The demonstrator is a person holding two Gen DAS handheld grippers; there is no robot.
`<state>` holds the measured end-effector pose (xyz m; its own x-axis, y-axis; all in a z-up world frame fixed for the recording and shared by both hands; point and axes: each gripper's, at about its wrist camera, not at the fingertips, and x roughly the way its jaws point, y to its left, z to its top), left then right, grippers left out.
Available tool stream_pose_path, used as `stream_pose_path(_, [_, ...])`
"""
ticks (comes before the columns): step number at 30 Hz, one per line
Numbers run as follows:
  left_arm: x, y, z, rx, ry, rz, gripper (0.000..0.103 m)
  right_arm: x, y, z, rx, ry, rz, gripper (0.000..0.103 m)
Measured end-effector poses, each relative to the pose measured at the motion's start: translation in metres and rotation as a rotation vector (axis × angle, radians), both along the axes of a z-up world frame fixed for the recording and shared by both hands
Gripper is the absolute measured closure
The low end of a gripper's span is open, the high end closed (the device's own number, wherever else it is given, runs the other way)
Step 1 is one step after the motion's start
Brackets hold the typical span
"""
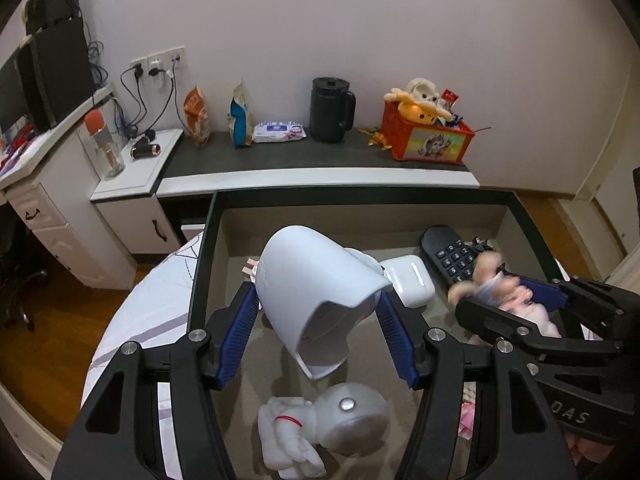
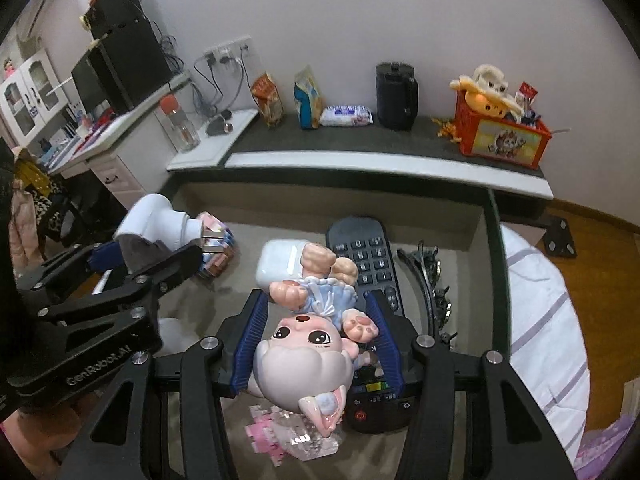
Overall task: Organize rigid objects
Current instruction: 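Carry the doll and lamp over the box and open both tools, then withdraw both tools from the box toward the remaining items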
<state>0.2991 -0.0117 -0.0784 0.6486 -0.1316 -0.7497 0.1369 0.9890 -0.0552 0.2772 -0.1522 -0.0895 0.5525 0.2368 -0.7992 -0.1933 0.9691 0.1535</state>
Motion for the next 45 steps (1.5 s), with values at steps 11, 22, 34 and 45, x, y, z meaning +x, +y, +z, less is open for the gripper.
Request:
stream_pose_path(11, [-0.047, 0.022, 0.041, 0.040, -0.088, 0.081, 0.000, -0.032, -0.019, 0.032, 0.048, -0.065, -0.058, 0.000])
stream_pose_path(22, [-0.165, 0.045, 0.077, -0.012, -0.176, 0.131, 0.000, -0.143, -0.026, 0.091, -0.004, -0.225, -0.172, 0.000])
stream_pose_path(34, [-0.278, 0.057, 0.085, -0.044, -0.223, 0.150, 0.000, -0.266, -0.032, 0.120, -0.026, -0.370, -0.258, 0.000])
stream_pose_path(45, [-0.325, 0.043, 0.085, -0.048, -0.230, 0.119, 0.000, -0.332, -0.033, 0.130, -0.070, -0.434, -0.273, 0.000])
